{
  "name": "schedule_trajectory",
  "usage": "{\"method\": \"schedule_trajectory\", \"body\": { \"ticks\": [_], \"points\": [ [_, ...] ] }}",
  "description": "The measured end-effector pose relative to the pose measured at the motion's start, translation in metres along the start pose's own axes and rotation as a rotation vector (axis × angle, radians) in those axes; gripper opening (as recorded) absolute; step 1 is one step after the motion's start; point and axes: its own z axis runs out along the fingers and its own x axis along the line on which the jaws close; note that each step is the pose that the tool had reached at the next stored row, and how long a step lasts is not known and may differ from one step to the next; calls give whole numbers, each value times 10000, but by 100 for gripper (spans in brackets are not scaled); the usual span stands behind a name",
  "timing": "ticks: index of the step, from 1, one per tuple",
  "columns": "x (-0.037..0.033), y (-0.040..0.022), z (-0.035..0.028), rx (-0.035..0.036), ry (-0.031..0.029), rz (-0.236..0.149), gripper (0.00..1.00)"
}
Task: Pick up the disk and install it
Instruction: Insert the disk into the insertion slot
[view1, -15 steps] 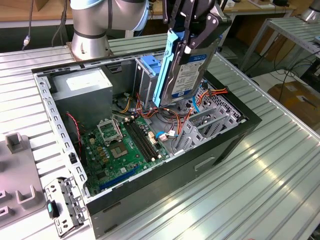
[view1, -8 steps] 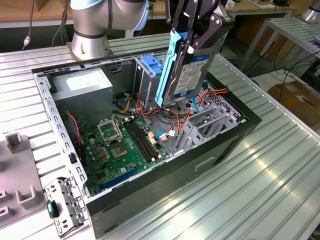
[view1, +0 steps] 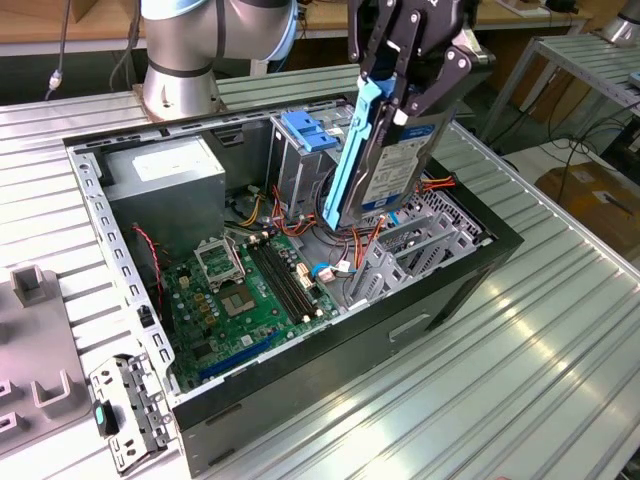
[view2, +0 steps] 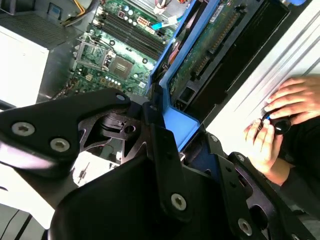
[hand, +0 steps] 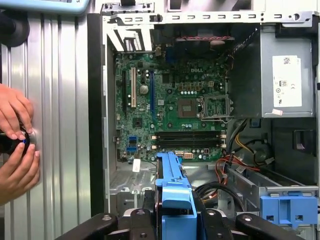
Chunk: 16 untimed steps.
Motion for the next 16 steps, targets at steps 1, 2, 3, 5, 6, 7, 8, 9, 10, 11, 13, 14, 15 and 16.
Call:
{"method": "schedule_trajectory", "body": {
  "ticks": [1,2,3,5,6,7,8,9,10,11,13,14,15,16],
  "points": [
    [12,-22,3,0,0,0,37],
    [23,-71,7,1,-2,0,37],
    [29,-108,9,0,-1,0,37],
    [39,-178,13,1,-2,0,37],
    [44,-211,16,0,-2,1,37],
    [54,-267,19,0,-2,0,37],
    [62,-300,22,0,-2,-1,37],
    [70,-328,24,0,-1,-1,37],
    [84,-358,29,0,-1,0,37],
    [101,-381,35,0,0,0,37],
    [129,-404,43,0,-1,0,37],
    [144,-415,47,0,-1,0,37],
    [156,-424,51,0,-1,0,37],
    [171,-435,56,1,-2,0,37]
  ]
}}
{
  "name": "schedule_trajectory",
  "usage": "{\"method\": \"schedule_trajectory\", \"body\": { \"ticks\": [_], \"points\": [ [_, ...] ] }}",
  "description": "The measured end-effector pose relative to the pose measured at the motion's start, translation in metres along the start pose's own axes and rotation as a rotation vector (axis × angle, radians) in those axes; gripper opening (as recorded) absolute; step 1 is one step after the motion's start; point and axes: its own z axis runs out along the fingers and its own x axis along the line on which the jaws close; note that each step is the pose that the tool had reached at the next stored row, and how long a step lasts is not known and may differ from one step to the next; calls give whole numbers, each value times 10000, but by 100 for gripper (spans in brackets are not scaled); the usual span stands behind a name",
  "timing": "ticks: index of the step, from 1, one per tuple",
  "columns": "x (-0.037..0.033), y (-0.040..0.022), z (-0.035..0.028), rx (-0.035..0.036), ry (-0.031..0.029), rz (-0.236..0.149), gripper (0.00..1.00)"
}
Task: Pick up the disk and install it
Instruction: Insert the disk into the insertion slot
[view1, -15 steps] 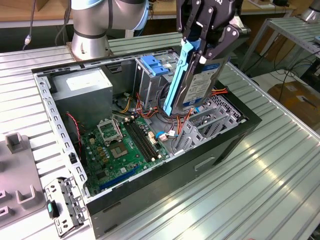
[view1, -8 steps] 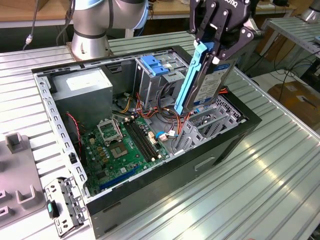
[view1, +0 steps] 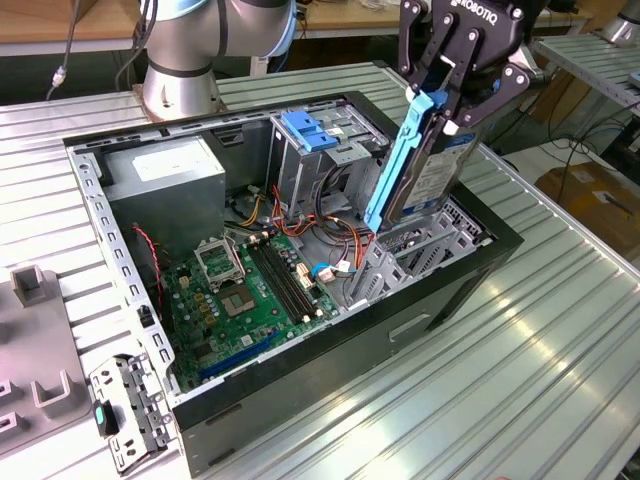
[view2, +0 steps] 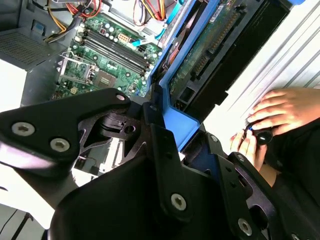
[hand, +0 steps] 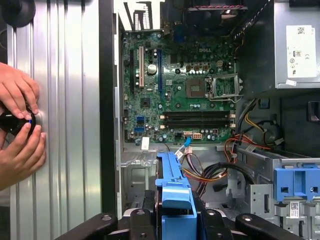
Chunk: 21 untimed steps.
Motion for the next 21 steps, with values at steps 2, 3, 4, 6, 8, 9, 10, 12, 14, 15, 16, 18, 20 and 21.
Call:
{"method": "schedule_trajectory", "body": {
  "ticks": [2,3,4,6,8,9,10,12,14,15,16,18,20,21],
  "points": [
    [25,-24,7,0,1,0,37],
    [34,-35,9,0,1,0,37],
    [40,-50,13,0,1,0,37],
    [40,-59,13,0,3,0,37],
    [41,-66,14,0,2,0,37],
    [40,-72,14,-1,2,0,37],
    [40,-72,14,-1,2,0,37],
    [40,-76,14,0,1,0,37],
    [40,-86,14,0,2,0,37],
    [40,-94,14,0,2,0,37],
    [40,-95,14,0,2,0,37],
    [40,-95,14,0,2,0,37],
    [40,-96,14,0,1,0,37],
    [40,-96,14,0,2,0,37]
  ]
}}
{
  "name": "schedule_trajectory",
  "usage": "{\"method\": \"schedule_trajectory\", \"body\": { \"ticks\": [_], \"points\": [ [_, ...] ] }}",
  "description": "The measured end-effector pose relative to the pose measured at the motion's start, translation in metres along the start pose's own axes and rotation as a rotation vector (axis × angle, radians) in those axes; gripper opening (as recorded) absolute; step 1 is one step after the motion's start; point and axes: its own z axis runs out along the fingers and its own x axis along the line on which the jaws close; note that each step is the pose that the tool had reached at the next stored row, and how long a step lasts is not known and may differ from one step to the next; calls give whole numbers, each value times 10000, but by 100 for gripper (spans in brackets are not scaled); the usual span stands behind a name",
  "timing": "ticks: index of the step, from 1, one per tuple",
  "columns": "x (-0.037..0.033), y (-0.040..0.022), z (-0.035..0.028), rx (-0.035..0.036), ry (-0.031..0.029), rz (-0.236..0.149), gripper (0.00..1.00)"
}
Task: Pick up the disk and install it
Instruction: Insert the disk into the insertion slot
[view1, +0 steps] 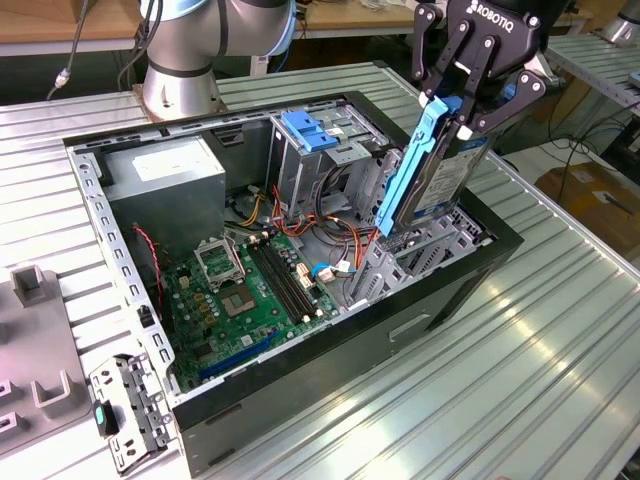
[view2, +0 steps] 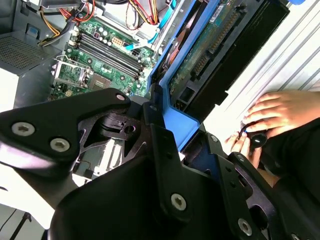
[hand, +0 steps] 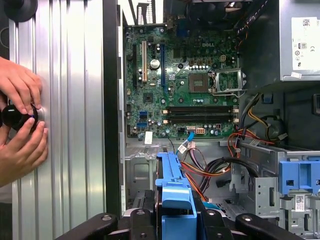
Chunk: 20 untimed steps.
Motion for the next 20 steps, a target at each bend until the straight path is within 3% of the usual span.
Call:
{"method": "schedule_trajectory", "body": {
  "ticks": [5,9,12,14,20],
  "points": [
    [-1,-11,19,-1,0,0,37],
    [-3,-32,87,5,3,0,37],
    [-5,-48,135,67,8,2,37],
    [-4,-48,150,200,9,2,37],
    [-9,-75,193,212,9,3,37]
  ]
}}
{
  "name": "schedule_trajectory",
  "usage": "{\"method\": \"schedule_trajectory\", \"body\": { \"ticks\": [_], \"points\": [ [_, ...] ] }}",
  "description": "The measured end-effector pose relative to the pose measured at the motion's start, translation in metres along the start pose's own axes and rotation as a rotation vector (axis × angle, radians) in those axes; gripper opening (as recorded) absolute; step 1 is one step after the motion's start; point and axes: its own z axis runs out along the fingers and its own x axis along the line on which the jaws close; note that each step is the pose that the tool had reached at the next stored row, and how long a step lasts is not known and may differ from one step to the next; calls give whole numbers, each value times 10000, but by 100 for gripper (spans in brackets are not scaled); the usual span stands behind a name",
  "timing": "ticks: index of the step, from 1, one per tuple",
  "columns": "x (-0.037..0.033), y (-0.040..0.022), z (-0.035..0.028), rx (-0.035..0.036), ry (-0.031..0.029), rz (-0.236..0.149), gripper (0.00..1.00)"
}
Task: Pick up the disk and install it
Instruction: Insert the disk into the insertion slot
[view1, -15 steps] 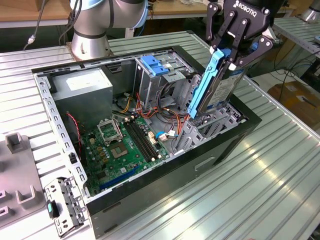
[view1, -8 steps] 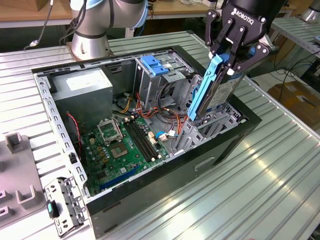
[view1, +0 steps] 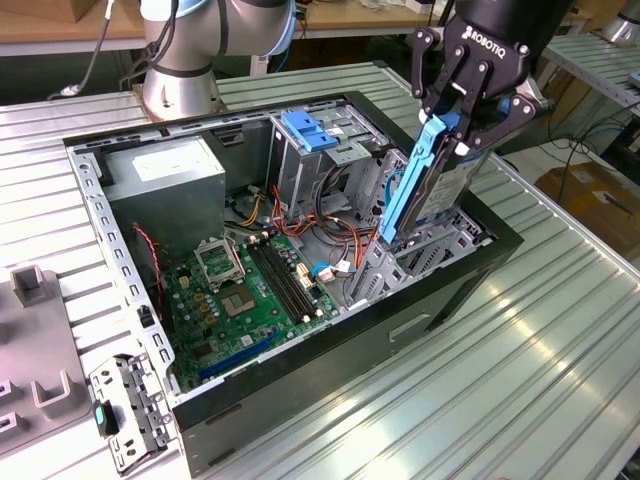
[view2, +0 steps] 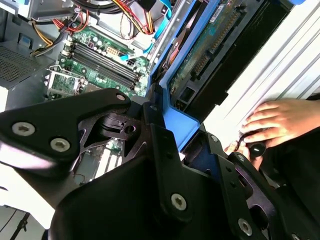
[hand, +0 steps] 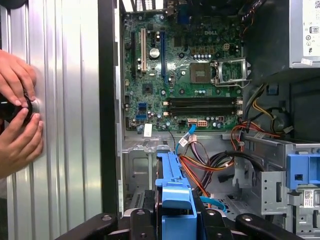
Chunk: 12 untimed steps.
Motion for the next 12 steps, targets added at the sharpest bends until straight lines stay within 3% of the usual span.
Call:
{"method": "schedule_trajectory", "body": {
  "ticks": [12],
  "points": [
    [4,-6,70,1,4,6,37]
  ]
}}
